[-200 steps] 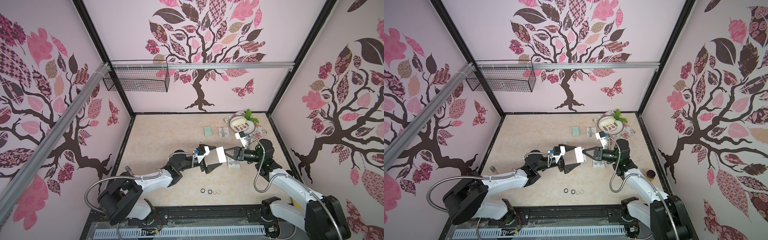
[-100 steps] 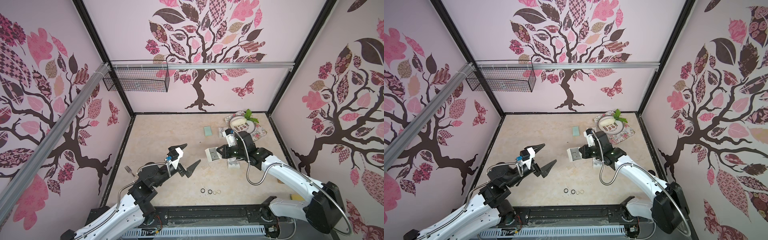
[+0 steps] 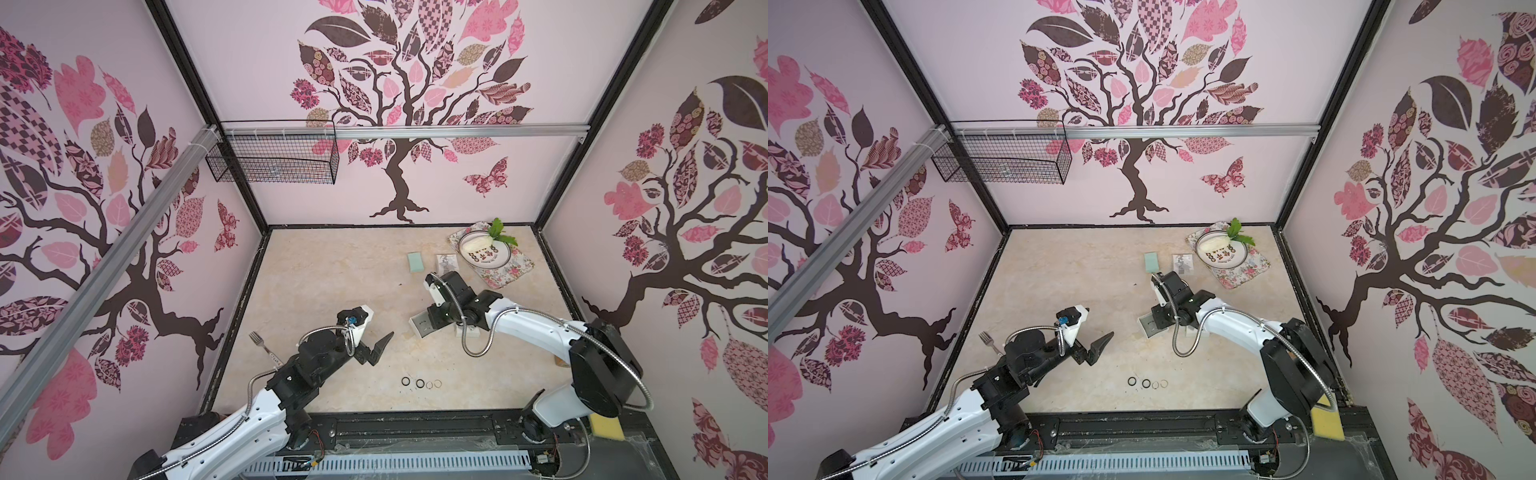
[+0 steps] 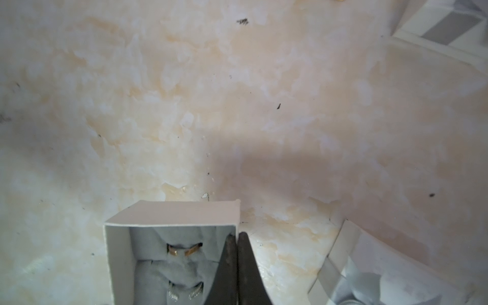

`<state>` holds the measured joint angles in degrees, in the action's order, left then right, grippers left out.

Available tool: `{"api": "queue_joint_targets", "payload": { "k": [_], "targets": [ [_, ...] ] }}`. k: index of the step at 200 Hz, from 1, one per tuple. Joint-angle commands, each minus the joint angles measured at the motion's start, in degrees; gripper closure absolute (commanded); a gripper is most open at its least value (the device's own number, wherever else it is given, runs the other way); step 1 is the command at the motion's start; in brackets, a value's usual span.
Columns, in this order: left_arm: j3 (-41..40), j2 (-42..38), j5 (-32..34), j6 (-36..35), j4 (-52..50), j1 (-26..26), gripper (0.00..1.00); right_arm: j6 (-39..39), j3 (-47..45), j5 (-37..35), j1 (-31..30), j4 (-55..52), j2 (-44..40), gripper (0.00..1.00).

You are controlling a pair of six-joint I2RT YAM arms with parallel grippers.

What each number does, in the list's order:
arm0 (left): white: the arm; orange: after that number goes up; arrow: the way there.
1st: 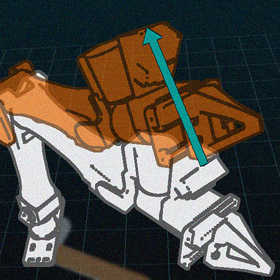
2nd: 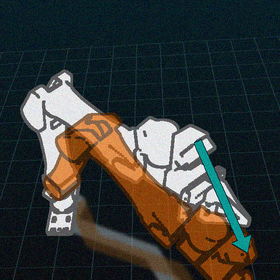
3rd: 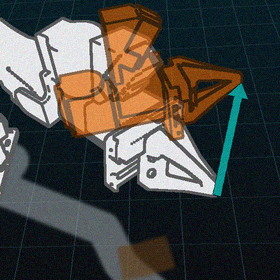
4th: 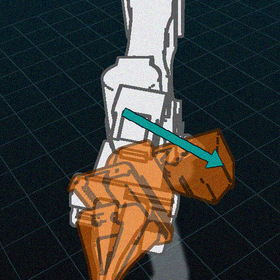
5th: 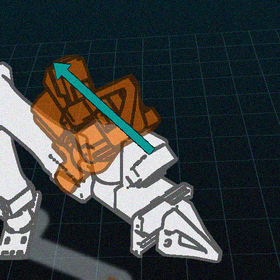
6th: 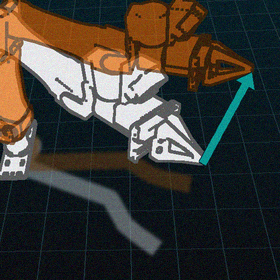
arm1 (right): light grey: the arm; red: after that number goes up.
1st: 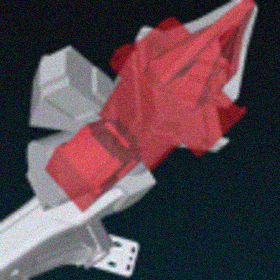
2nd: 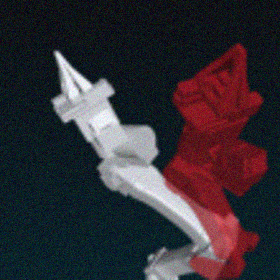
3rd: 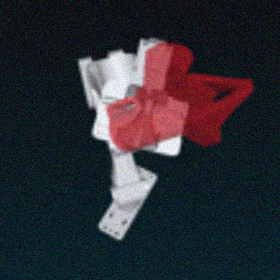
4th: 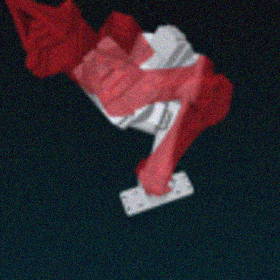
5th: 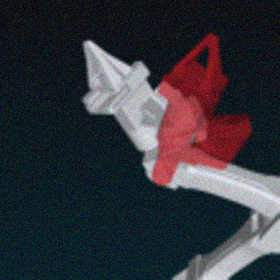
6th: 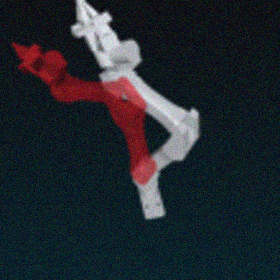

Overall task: Take the rings out of the lift-off lid box
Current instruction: Place the jewelry box at the center of the board.

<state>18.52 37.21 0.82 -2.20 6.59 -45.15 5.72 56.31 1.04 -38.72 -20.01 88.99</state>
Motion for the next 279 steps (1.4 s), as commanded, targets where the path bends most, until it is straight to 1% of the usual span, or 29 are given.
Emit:
{"api": "queue_joint_targets", "payload": {
  "k": [1, 5, 14, 23, 43, 55, 68, 103, 127, 173, 178, 189, 221, 229, 234, 236, 238, 246, 256, 264, 273, 279],
  "targets": [
    [-2.74, -0.52, -0.37, 0.04, 4.80, -0.21, 0.02, -14.18, 5.08, -0.25, -0.74, -2.76, 2.28, 1.00],
    [-2.93, -0.48, -0.47, 0.00, 5.04, -0.15, 0.02, -15.91, 5.85, 0.13, -0.81, -3.50, 2.80, 1.00],
    [-3.27, -0.56, -0.64, -0.04, 5.31, -0.14, 0.02, -27.20, 7.37, 6.59, -0.88, -7.20, 3.82, 1.00],
    [-3.57, -0.74, -0.72, -0.18, 5.32, -0.13, 0.02, -35.80, 7.54, 9.36, -1.53, -8.71, 4.24, 1.00],
    [-4.09, -1.50, -0.82, -0.51, 5.34, -0.12, 0.02, -45.61, 7.16, 9.17, -1.79, -6.40, 4.17, 1.00],
    [-4.51, -2.10, -0.89, -0.53, 5.60, -0.05, 0.02, -51.83, 7.02, 10.31, -1.79, -5.79, 4.79, 1.00],
    [-4.88, -2.65, -0.89, -0.62, 5.54, 0.05, 0.02, -56.30, 7.75, 11.67, -1.77, -5.69, 6.26, 1.00],
    [-5.34, -3.50, -0.72, -0.95, 5.31, 0.32, 0.02, -60.65, 12.06, 15.06, -1.75, -8.84, 12.18, 1.00],
    [-5.69, -3.64, -0.36, -1.31, 5.27, 0.31, 0.02, -61.20, 13.12, 15.88, -1.77, -9.63, 14.98, 1.00],
    [-5.61, -2.79, 0.23, -2.02, 5.37, 0.32, 0.02, -61.28, 14.49, 16.67, -1.80, -10.46, 17.24, 1.00],
    [-5.59, -2.61, 0.19, -2.09, 5.43, 0.32, 0.02, -61.09, 14.79, 16.58, -1.80, -10.58, 17.39, 0.94],
    [-5.59, -2.35, 0.39, -2.15, 5.45, 0.31, 0.02, -60.54, 15.45, 16.05, -1.79, -10.48, 17.40, 0.77],
    [-5.31, -1.63, 0.59, -2.28, 5.47, 0.28, 0.02, -59.62, 18.09, 14.23, -1.76, -9.89, 14.17, 0.47],
    [-5.11, -1.43, 0.70, -2.20, 5.45, 0.36, 0.02, -59.05, 19.30, 13.33, -1.77, -10.11, 12.76, 0.36],
    [-5.03, -1.13, 0.73, -2.15, 5.60, 0.28, 0.02, -58.49, 20.16, 12.84, -1.75, -10.35, 11.69, 0.19],
    [-5.00, -1.03, 0.69, -2.19, 5.55, 0.33, 0.02, -58.15, 20.59, 12.56, -1.79, -10.45, 11.30, 0.06],
    [-4.97, -1.01, 0.68, -2.20, 5.56, 0.32, 0.02, -57.83, 20.92, 12.29, -1.73, -10.50, 10.81, 0.02],
    [-4.50, -0.50, 0.65, -2.11, 5.59, 0.32, 0.02, -55.48, 22.22, 10.97, -1.76, -10.57, 9.12, 0.00],
    [-3.79, 0.38, 0.69, -2.11, 5.45, 0.37, 0.02, -49.82, 23.75, 8.52, -1.75, -10.00, 6.71, 0.00],
    [-3.29, 1.11, 0.96, -1.98, 5.43, 0.33, 0.02, -42.58, 24.34, 5.42, -1.78, -9.15, 4.77, 0.00],
    [-2.43, 2.29, 1.67, -1.64, 5.48, 0.34, 0.02, -32.02, 24.17, 1.57, -1.73, -8.30, 2.55, 0.00],
    [-1.93, 3.15, 2.24, -1.42, 5.54, 0.32, 0.02, -26.52, 23.60, -0.73, -1.74, -8.56, 1.13, 0.00]
  ]
}}
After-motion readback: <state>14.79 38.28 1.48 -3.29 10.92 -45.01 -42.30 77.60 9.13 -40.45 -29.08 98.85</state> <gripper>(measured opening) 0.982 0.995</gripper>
